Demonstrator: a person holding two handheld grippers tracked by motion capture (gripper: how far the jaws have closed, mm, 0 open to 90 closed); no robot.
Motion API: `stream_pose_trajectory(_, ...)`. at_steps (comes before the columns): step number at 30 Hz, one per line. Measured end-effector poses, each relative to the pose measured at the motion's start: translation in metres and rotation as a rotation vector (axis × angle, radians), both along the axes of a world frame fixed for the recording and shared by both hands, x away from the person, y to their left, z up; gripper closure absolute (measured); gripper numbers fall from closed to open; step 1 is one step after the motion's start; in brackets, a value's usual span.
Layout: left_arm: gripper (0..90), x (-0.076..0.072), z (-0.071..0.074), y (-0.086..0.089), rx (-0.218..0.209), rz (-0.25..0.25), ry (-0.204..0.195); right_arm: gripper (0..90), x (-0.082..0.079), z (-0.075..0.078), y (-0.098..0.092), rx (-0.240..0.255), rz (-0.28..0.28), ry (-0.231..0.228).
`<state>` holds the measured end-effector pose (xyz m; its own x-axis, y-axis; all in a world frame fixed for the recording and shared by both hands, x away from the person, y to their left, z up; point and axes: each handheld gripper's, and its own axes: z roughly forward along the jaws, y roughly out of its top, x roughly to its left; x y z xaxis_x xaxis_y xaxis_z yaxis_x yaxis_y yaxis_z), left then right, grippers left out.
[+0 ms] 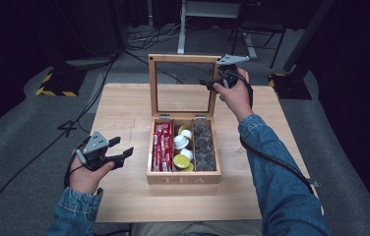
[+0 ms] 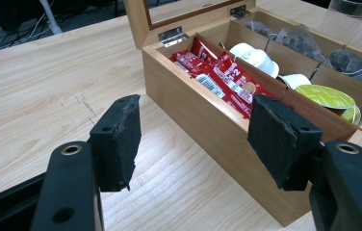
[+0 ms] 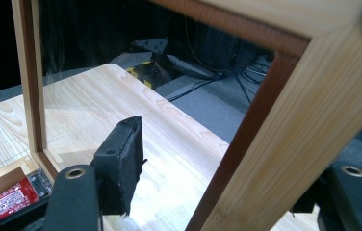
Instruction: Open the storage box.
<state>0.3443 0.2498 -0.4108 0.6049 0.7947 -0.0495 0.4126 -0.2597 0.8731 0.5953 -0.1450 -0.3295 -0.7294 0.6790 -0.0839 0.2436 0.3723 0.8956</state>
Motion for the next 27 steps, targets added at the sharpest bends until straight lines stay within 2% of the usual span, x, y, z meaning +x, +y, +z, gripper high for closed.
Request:
stream_pose_trajectory(9, 36.7, 0.001, -0.002, 0.002, -0.002, 0.007, 0.016, 34.8, 0.002, -0.012, 0.0, 0.003, -0.008, 0.029)
stream_pose_trajectory(16, 36.5, 0.002, -0.004, 0.001, 0.001, 0.002, 0.024, 32.0, 0.003, -0.02, 0.001, -0.014, -0.027, 0.054)
stream_pose_trajectory(20, 36.5, 0.002, -0.004, 0.0, 0.002, 0.0, 0.024, 30.9, 0.005, -0.026, 0.001, -0.047, -0.047, 0.059)
stream_pose_trajectory(27, 36.5, 0.002, -0.004, 0.001, 0.003, -0.001, 0.024, 31.8, 0.007, -0.029, -0.001, -0.044, -0.05, 0.073)
